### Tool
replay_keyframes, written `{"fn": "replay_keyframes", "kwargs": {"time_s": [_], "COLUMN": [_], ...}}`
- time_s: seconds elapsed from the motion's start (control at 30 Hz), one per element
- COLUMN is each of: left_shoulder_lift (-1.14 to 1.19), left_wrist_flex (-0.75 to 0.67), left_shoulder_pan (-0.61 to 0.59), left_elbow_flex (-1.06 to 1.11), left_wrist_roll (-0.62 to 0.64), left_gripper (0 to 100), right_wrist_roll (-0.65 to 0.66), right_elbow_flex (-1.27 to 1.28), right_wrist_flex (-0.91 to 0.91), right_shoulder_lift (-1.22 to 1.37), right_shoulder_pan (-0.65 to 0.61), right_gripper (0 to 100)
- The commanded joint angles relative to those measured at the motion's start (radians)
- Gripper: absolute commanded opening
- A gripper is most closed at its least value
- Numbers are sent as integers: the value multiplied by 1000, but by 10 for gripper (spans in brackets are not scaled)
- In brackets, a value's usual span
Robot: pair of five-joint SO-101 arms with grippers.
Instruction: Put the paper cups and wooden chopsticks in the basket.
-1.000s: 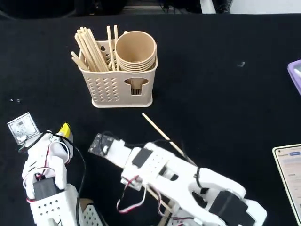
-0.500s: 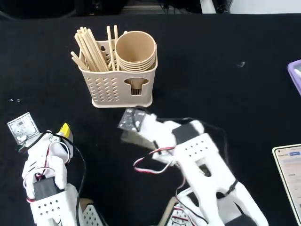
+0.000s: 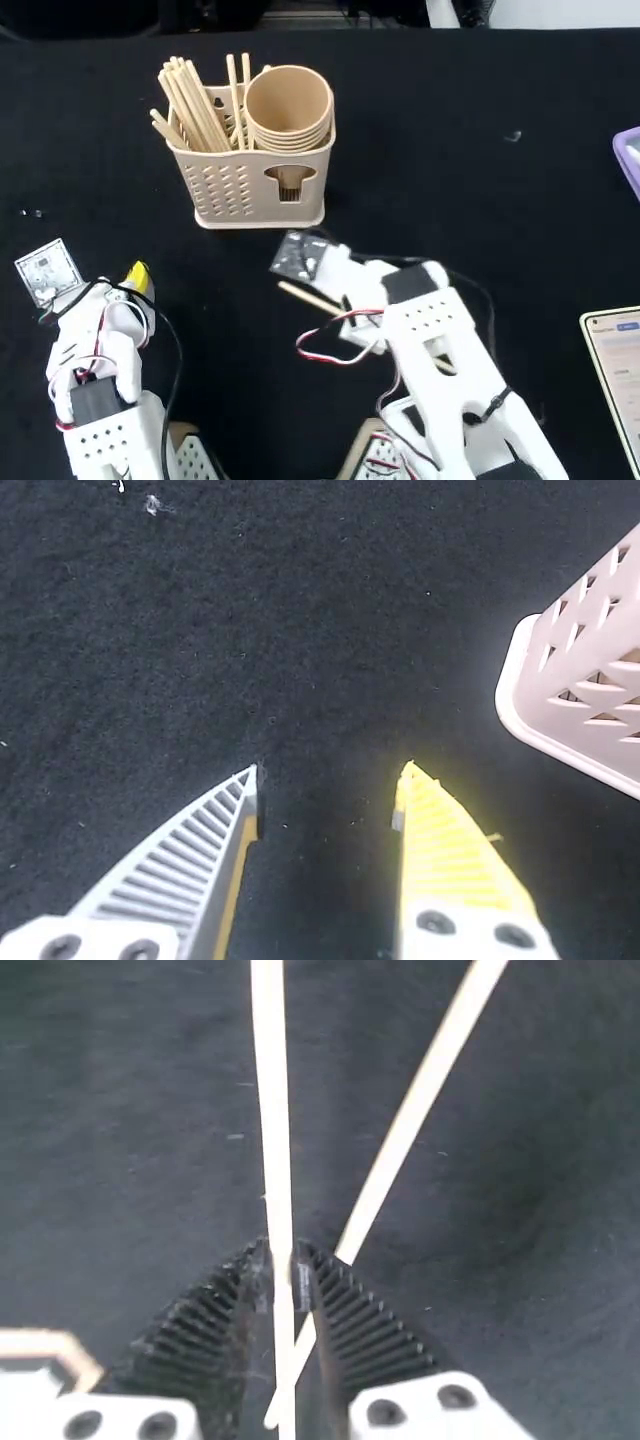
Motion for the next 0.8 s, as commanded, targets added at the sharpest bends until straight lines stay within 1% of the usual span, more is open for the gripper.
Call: {"fn": "replay_keyframes", "kwargs": {"time_s": [0.0,0.07,0.13,0.2,0.27,0.63,0.77], "left_shoulder_lift": [2,2,2,2,2,2,2], "left_wrist_flex": [-23,-23,-23,-23,-23,-23,-23], "left_shoulder_pan": [-1,-1,-1,-1,-1,-1,-1], "left_elbow_flex": [-10,-10,-10,-10,-10,-10,-10], "left_wrist_roll": [3,3,3,3,3,3,3], "left_gripper": [220,220,220,220,220,220,220], "right_wrist_roll": [2,-40,-92,-110,-112,-112,-110], "right_elbow_flex": [62,90,110,124,128,156,163], "right_wrist_flex": [-175,-227,-261,-288,-304,-308,-353], "right_shoulder_lift": [-39,-39,-39,-39,-39,-38,-38], "right_shoulder_pan": [66,72,71,69,69,69,71], "right_gripper": [14,45,113,185,236,205,205]}}
